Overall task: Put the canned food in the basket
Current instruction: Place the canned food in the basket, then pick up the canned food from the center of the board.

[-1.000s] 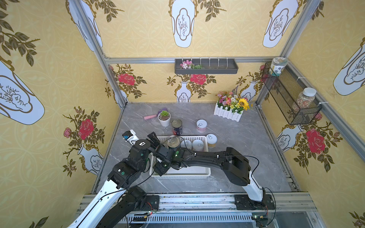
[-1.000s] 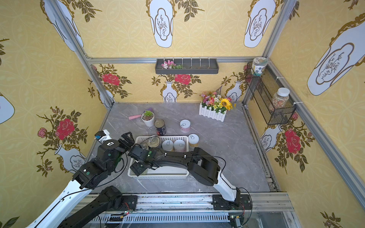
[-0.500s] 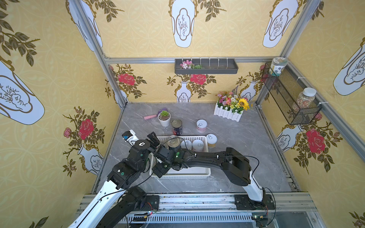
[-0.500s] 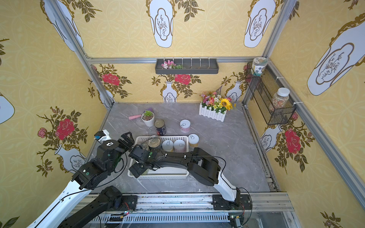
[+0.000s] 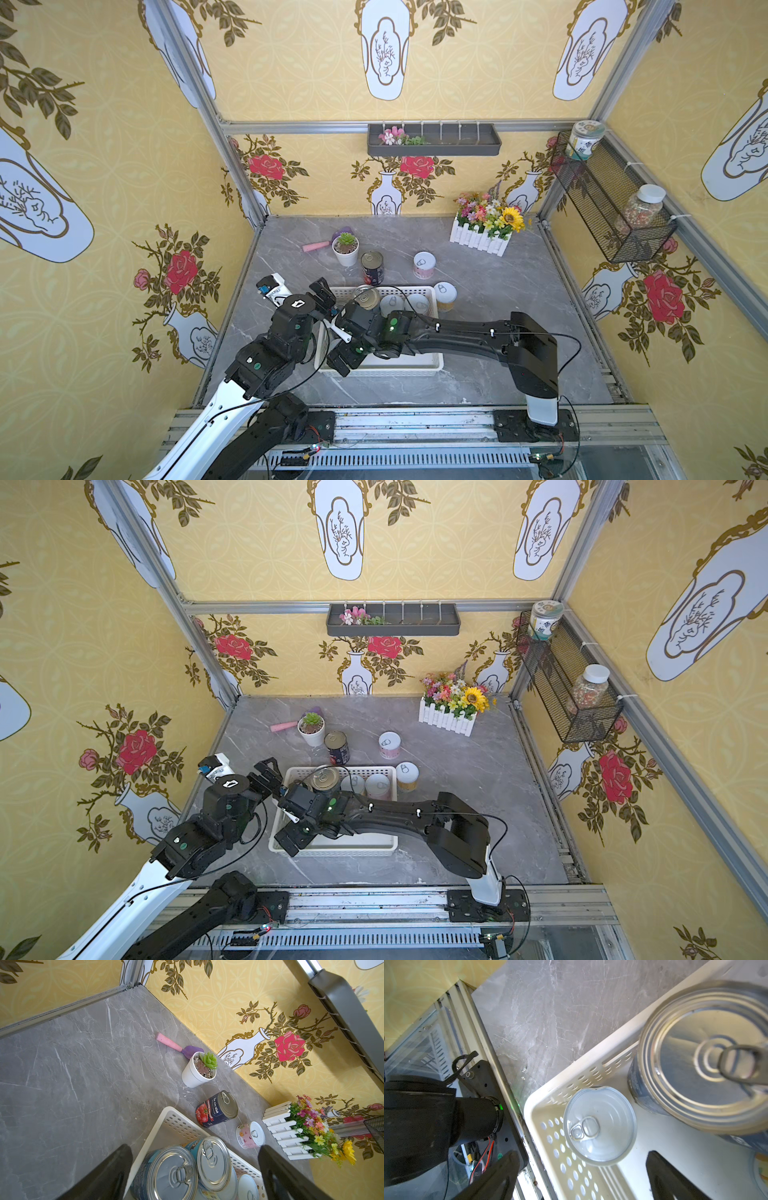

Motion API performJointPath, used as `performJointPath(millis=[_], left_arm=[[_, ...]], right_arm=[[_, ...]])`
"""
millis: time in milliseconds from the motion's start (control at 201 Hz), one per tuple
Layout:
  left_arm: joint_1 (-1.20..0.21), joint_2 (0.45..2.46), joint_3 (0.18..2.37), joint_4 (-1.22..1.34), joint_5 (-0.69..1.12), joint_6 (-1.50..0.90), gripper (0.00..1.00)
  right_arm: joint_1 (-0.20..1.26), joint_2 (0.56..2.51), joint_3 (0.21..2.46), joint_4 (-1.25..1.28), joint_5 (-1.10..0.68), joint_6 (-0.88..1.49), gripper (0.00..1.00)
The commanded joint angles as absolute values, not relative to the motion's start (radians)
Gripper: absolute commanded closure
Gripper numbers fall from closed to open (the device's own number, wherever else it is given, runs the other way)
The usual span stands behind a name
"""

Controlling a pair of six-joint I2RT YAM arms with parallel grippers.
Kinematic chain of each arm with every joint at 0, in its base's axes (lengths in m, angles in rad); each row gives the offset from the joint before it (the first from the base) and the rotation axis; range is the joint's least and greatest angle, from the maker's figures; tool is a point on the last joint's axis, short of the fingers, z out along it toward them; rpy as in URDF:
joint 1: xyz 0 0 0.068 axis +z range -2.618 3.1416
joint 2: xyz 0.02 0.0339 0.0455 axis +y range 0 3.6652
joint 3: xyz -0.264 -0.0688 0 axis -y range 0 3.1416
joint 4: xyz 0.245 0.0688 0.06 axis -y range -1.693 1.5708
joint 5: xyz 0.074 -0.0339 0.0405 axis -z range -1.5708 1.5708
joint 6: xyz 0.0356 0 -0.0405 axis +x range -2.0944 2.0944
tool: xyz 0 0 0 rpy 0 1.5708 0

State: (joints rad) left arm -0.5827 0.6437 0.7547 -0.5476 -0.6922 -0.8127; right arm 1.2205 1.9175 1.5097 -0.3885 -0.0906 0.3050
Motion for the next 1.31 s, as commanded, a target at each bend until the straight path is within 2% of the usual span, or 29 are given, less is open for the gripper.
performJointPath(millis=[0,269,528,977,1301], left_arm=[[-0.583,0.643,0.752,-0.536,-0.696,-0.808,0.0],[-0.584,0.644,0.751,-0.535,-0.698,-0.808,0.0],[-0.584,0.647,0.752,-0.536,-0.696,-0.808,0.0],[-0.584,0.644,0.752,-0.536,-0.694,-0.808,0.0],[-0.585,0.683,0.746,-0.47,-0.627,-0.773,0.0]], right_arm=[[1.214,1.841,1.461,-0.331,-0.091,0.288,0.03],[1.152,1.623,1.317,-0.322,-0.053,0.285,0.03],[1.007,1.422,1.169,-0.286,-0.022,0.352,0.03],[0.823,1.255,1.035,-0.329,0.243,0.504,0.03],[0.741,1.229,1.028,-0.372,0.227,0.58,0.03]])
